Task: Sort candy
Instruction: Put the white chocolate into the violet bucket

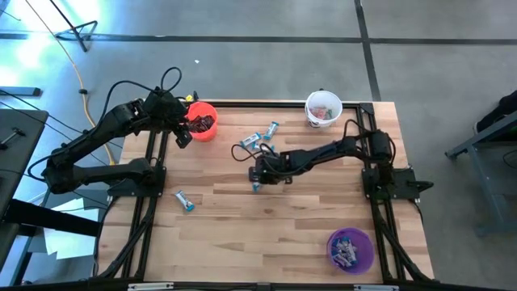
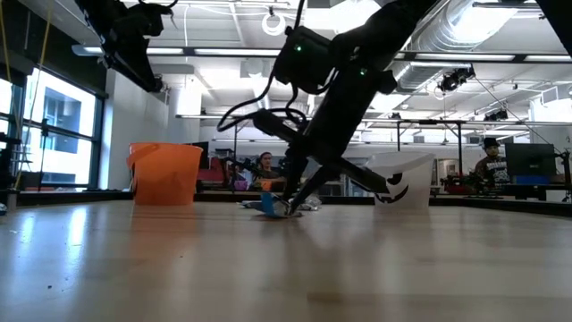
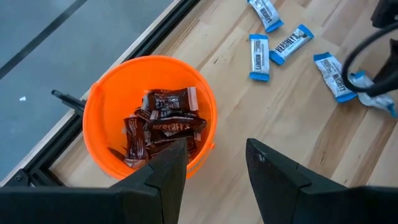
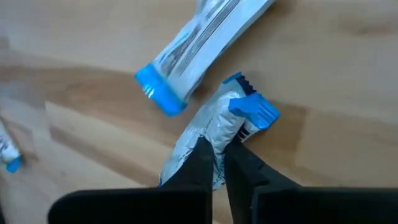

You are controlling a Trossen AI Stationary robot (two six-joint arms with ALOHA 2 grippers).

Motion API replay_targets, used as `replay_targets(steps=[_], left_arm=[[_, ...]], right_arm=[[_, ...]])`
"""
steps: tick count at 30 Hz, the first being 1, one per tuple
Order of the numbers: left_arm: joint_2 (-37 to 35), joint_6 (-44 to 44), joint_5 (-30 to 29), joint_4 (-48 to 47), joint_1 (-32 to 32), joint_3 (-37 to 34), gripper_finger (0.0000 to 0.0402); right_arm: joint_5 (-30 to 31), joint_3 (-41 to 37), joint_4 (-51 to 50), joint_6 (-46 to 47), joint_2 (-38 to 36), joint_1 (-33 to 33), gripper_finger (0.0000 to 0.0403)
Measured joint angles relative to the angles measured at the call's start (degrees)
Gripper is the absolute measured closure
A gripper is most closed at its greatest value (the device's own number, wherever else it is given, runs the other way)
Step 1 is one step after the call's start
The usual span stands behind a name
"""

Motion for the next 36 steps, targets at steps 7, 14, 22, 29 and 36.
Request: replay_targets(steps=[7,14,22,29,36], left_arm=[[0.02,0.70,0.00,0.00,0.00,0.00,0.0249],[0.00,1.81,0.02,0.01,0.00,0.00,0.0249],[0.01,2.16,0.02,0.02,0.00,0.00,0.0249],[0.00,2.16,0.02,0.00,0.00,0.00,0.0249],[0.01,1.60,0.03,0.01,-0.01,0.00,0.0249]], right_arm=[[-0.91,-0.12,1.44,0.25,-1.69,1.88,0.0401],[-0.40,-0.20,0.80,0.25,-6.47,3.29,0.0402],[0.91,-0.10,0.59,0.43,-14.39,6.07,0.0402],[4.71,-0.06,0.68,3.87,-24.13,11.32,0.0403],[15.50,0.03,0.23,8.23,-33.67,19.60,0.0403]])
